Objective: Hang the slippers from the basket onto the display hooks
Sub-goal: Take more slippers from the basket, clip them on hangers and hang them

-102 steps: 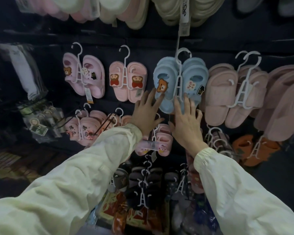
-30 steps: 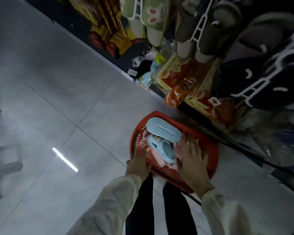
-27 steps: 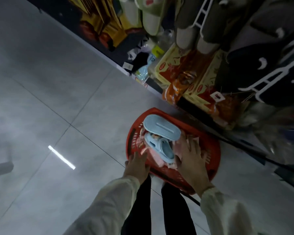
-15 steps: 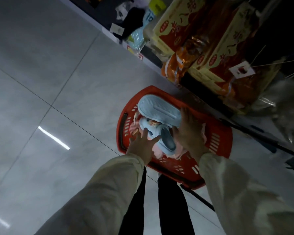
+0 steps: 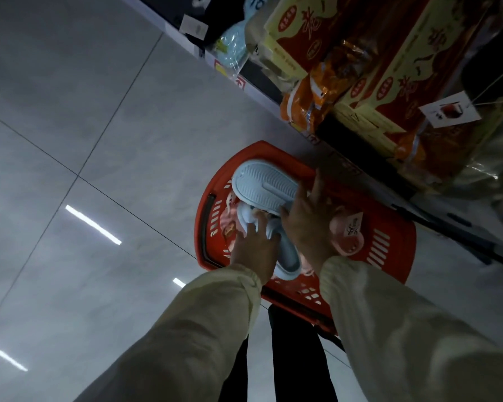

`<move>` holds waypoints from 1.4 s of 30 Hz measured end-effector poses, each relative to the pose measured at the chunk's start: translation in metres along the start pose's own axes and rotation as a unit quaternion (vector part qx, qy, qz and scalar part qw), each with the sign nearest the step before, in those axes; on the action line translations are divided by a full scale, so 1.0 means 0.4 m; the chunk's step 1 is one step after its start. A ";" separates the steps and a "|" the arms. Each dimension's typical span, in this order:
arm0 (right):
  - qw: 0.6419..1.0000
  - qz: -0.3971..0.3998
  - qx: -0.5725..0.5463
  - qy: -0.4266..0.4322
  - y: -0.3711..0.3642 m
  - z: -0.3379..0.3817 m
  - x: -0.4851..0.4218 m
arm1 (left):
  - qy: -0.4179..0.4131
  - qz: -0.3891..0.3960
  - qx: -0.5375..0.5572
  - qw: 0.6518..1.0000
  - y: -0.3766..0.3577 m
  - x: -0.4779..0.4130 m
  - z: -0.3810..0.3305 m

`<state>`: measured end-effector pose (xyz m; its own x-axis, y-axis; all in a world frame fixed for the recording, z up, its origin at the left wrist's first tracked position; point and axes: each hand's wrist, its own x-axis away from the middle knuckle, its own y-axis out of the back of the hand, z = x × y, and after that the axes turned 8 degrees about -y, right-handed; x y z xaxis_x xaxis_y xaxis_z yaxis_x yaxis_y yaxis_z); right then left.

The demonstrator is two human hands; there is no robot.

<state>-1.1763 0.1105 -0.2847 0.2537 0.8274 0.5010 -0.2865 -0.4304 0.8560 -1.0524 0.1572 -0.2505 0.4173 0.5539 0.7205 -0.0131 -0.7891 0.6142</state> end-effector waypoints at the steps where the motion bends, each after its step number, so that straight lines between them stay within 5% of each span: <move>1: 1.000 -0.002 0.003 -0.005 -0.002 0.001 0.001 | 0.012 -0.004 0.024 1.000 -0.006 0.000 -0.004; 5: 0.998 0.032 -0.055 -0.009 0.010 -0.006 -0.020 | 0.062 -0.017 0.093 0.994 -0.005 -0.001 -0.016; 13: 0.966 0.093 -0.174 0.169 0.027 -0.004 0.076 | 0.022 -0.030 0.067 0.997 -0.031 0.040 -0.005; 19: 0.935 -0.008 -0.353 -0.042 0.008 0.031 0.123 | 0.037 -0.046 0.100 0.993 -0.036 0.065 0.003; 24: 0.927 0.101 -0.360 -0.036 0.005 0.047 0.102 | 0.072 -0.045 0.102 0.991 -0.018 0.068 -0.006; 27: 0.913 0.097 -0.395 -0.041 0.041 0.042 0.121 | 0.101 -0.034 0.090 0.990 -0.015 0.092 -0.005; 35: 0.777 0.055 -0.608 -0.151 0.101 0.009 0.254 | 0.093 0.004 0.081 0.992 -0.042 0.190 0.052; 42: 0.855 0.103 -0.506 -0.052 0.091 0.090 0.288 | 0.047 -0.027 0.233 0.971 -0.076 0.234 0.057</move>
<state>-1.1245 0.1771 -0.1912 0.1673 0.7122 0.6818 -0.9742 0.0130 0.2254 -0.9922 0.2269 -0.2089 0.3213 0.6020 0.7311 0.4278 -0.7810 0.4550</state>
